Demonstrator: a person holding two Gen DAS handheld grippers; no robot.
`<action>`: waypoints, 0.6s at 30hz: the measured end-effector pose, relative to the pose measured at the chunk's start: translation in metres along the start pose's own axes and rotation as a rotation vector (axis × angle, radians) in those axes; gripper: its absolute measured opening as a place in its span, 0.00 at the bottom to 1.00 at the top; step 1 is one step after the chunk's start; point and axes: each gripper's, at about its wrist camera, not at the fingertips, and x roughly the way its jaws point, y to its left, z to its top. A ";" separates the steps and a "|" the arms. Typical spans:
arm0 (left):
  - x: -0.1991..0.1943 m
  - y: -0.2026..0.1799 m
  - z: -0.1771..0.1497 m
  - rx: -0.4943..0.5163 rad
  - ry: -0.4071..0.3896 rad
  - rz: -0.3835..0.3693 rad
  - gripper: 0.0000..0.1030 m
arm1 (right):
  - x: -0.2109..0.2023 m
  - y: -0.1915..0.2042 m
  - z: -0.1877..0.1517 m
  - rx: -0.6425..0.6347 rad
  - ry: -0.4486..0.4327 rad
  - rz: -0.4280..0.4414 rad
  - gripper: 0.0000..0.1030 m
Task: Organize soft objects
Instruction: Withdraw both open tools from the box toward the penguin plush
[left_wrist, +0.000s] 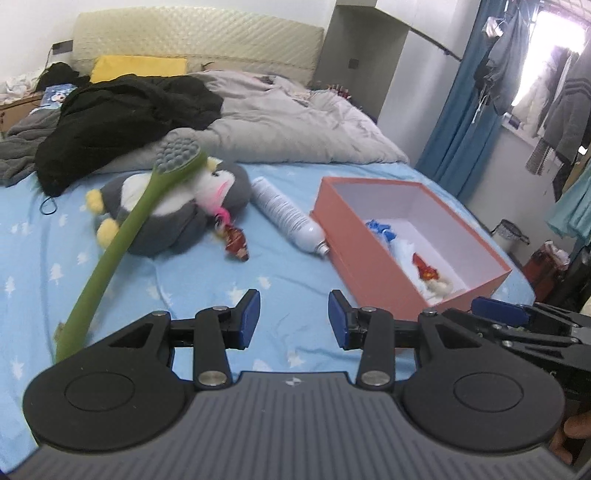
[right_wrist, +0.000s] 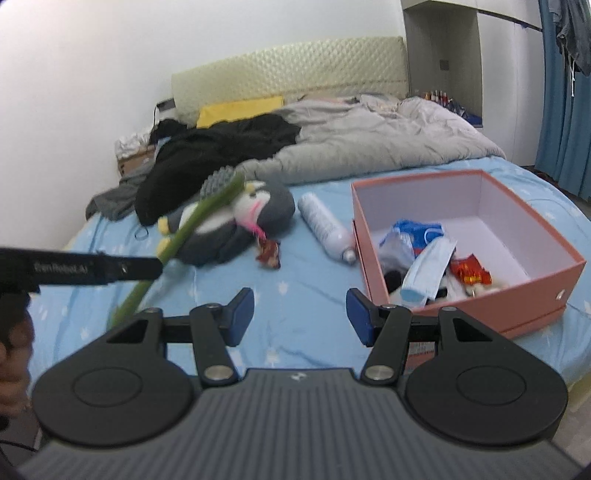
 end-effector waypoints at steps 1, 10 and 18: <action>0.002 0.000 -0.001 -0.003 0.006 0.004 0.45 | 0.002 0.001 -0.002 -0.003 0.006 0.001 0.56; 0.028 0.011 0.005 -0.031 0.042 0.015 0.52 | 0.027 0.005 0.000 0.002 0.027 0.006 0.56; 0.063 0.030 0.018 -0.054 0.075 0.032 0.62 | 0.054 0.007 0.005 -0.007 0.051 0.009 0.56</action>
